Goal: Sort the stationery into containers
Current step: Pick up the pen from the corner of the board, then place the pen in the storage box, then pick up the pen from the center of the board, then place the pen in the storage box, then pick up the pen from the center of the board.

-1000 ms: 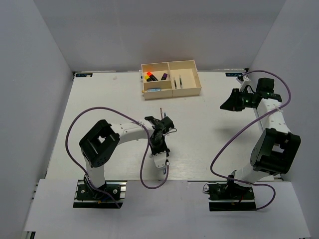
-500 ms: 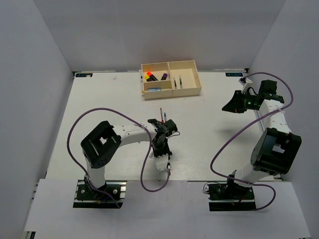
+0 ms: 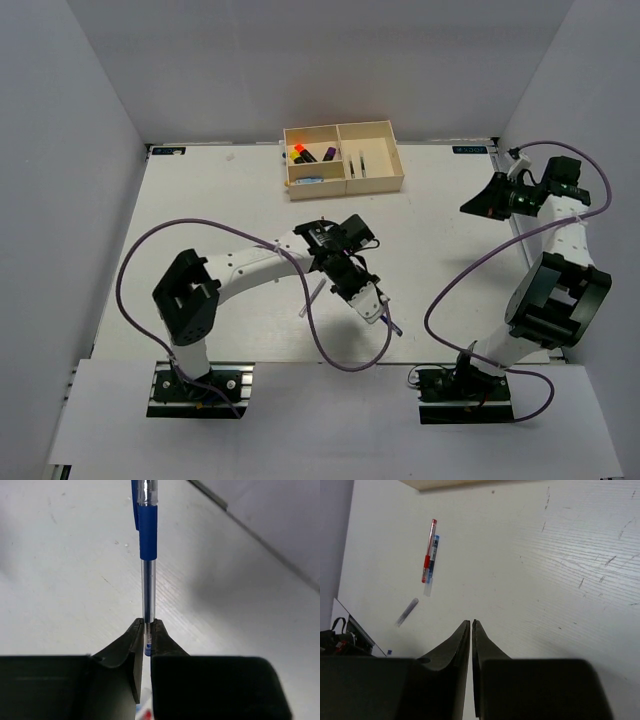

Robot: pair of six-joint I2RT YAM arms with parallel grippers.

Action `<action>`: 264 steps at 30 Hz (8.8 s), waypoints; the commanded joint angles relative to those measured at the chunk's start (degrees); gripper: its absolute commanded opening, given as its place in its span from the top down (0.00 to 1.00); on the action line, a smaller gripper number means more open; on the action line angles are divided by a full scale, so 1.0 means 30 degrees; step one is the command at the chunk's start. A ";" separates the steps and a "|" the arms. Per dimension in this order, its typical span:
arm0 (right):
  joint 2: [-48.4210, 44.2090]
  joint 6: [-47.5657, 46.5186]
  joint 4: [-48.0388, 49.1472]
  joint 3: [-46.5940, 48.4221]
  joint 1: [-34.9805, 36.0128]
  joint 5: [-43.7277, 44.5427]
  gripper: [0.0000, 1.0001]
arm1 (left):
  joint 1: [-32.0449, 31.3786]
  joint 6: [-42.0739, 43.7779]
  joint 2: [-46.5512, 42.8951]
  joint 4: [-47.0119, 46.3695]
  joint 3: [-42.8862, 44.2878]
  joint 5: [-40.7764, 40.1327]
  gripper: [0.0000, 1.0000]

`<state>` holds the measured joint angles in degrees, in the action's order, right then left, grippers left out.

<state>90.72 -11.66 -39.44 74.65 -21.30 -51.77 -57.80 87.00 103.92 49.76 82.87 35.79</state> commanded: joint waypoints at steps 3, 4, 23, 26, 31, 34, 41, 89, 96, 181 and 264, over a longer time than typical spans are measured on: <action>0.0434 0.1132 -0.0622 0.1482 -0.1307 -0.1318 0.91 | 0.1332 -1.2723 -0.2499 -0.2839 -0.0875 0.2105 1.00; 0.0435 0.1365 -0.0594 0.1512 -0.1453 -0.1347 0.91 | 0.1714 -1.4307 -0.2559 -0.3426 -0.0585 0.2161 1.00; -0.0297 0.2246 0.0226 0.0255 -0.2802 -0.1582 0.91 | 0.6493 -4.0748 0.6545 -1.3622 1.2688 -1.3826 1.00; -0.0415 0.2539 0.0549 -0.0187 -0.2861 -0.1640 0.91 | 0.6493 -4.1481 0.8544 -1.4330 1.4535 -1.5065 1.00; -0.0531 0.2686 0.0930 -0.1153 -0.2832 -0.1816 0.92 | 0.6493 -4.0868 0.9946 -1.9095 1.3540 -1.5857 1.00; -0.0561 0.2511 0.0872 -0.1387 -0.2890 -0.1816 0.92 | 0.6493 -4.0224 1.1408 -1.9194 1.4646 -1.6146 1.00; -0.0883 0.1807 0.0637 -0.2265 -0.2978 -0.1846 0.92 | 0.6319 -3.6593 1.2791 -2.0393 1.4916 -1.5623 1.00; -0.1556 0.1368 0.0110 -0.3058 -0.3301 -0.2695 0.91 | 0.6843 -3.4247 1.0842 -1.8435 1.5970 -1.6442 0.35; -0.3459 0.0169 -0.0182 -0.3789 -0.2950 -0.1906 0.91 | 0.7985 -3.1260 0.3717 -1.0270 1.3544 -1.3221 0.41; 0.2932 -2.0499 -0.1474 -0.0889 2.5030 0.9615 1.00 | 2.1376 -3.8318 -0.8595 -1.0023 -0.9169 0.5707 0.08; 0.4722 0.2014 0.3952 1.1602 1.0967 0.8555 0.49 | 1.6165 -2.0331 0.4207 -0.0264 0.8934 0.4306 0.42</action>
<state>109.25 0.36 -19.22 114.28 12.19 -20.91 -5.15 11.42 115.37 35.11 105.10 52.53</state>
